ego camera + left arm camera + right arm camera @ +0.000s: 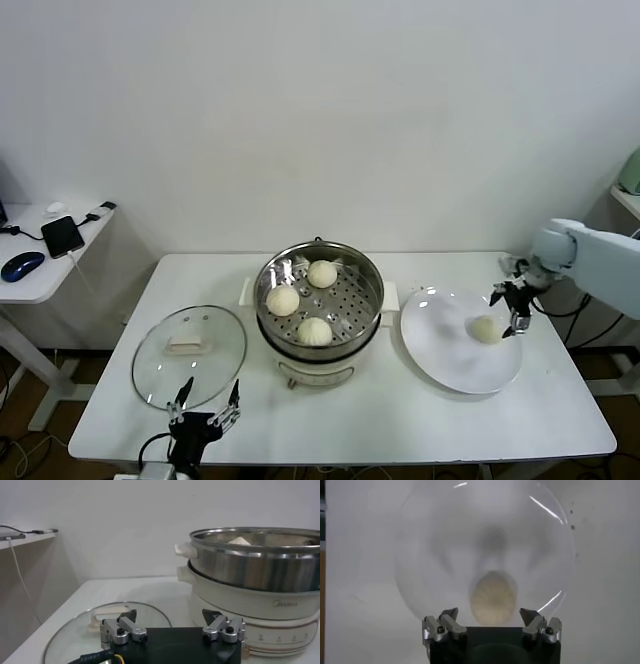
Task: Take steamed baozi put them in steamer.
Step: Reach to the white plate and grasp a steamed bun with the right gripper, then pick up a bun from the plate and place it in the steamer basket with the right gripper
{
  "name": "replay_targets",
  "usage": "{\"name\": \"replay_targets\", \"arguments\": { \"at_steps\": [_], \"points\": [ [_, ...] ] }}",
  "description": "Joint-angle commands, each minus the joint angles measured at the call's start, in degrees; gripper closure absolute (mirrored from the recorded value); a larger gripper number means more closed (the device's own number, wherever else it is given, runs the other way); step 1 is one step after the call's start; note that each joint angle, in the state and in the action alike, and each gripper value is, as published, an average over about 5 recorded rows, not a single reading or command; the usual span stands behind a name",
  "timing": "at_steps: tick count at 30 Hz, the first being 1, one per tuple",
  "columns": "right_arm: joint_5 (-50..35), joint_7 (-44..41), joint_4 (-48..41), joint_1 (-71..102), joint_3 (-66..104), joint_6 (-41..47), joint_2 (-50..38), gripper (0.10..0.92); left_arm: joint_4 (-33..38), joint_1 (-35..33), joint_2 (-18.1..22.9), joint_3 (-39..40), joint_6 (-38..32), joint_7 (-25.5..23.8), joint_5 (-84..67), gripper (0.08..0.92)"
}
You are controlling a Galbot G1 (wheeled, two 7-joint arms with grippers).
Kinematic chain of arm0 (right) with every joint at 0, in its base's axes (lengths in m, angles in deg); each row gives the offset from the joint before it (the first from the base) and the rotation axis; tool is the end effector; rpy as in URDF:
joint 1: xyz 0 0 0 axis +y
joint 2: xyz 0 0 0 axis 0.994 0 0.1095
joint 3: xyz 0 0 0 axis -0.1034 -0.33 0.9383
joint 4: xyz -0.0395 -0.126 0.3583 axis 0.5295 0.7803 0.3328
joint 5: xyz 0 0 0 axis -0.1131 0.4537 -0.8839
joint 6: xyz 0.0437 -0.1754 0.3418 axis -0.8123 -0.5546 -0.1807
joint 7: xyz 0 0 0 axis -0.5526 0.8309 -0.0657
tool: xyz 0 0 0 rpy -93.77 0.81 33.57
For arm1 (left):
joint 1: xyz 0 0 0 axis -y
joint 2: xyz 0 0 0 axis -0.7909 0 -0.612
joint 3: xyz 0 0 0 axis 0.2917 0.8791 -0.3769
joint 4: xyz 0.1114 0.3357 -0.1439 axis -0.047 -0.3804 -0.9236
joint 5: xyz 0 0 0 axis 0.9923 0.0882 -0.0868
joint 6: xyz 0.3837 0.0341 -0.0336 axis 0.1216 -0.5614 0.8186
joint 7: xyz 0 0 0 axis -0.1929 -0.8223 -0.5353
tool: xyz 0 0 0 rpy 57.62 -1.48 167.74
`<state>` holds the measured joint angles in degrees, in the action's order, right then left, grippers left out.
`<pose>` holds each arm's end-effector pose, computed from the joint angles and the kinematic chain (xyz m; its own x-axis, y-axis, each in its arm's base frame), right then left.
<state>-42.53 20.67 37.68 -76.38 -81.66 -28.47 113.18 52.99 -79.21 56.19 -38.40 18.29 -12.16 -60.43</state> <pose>0.5982 -0.2703 -0.2118 -0.0747 -0.0436 0.9963 -0.9971 0.0202 -0.0739 0.1263 0.0258 -0.3655 -0.9522 0.0160 0.3051 0.0247 0.9994 0.0248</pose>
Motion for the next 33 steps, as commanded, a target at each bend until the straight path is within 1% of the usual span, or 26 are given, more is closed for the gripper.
{"name": "replay_targets", "arguments": {
  "at_steps": [1, 15, 23, 26, 29, 33],
  "points": [
    [5.13, 1.68, -6.86, 9.66, 8.12, 0.81, 2.68, 0.203, -0.05, -0.08, 0.03, -0.02, -0.03, 0.02, 0.06, 0.177],
    [7.23, 3.04, -9.6, 10.53, 10.16, -0.45, 5.41, 0.206, -0.29, -0.15, -0.06, -0.08, -0.46, 0.13, -0.09, 0.177],
    [6.22, 1.41, -7.03, 7.51, 8.23, -0.61, 4.5, 0.308, -0.44, -0.15, -0.25, 0.11, -0.59, 0.21, -0.04, 0.177],
    [3.67, 1.15, -3.75, 4.11, 6.19, -0.44, 3.5, 0.357, -0.3, -0.19, -0.25, 0.29, -0.61, 0.21, 0.01, 0.177],
    [-1.85, 1.06, 1.82, -3.7, 0.97, 0.73, 2.52, 0.388, -0.13, -0.2, -0.25, 0.36, -0.6, 0.21, 0.05, 0.177],
    [-15.44, 2.63, 12.54, -20.64, -12.45, 4.99, 3.41, 0.397, 0.07, -0.24, -0.33, 0.54, -0.56, 0.19, 0.14, 0.177]
  ]
}}
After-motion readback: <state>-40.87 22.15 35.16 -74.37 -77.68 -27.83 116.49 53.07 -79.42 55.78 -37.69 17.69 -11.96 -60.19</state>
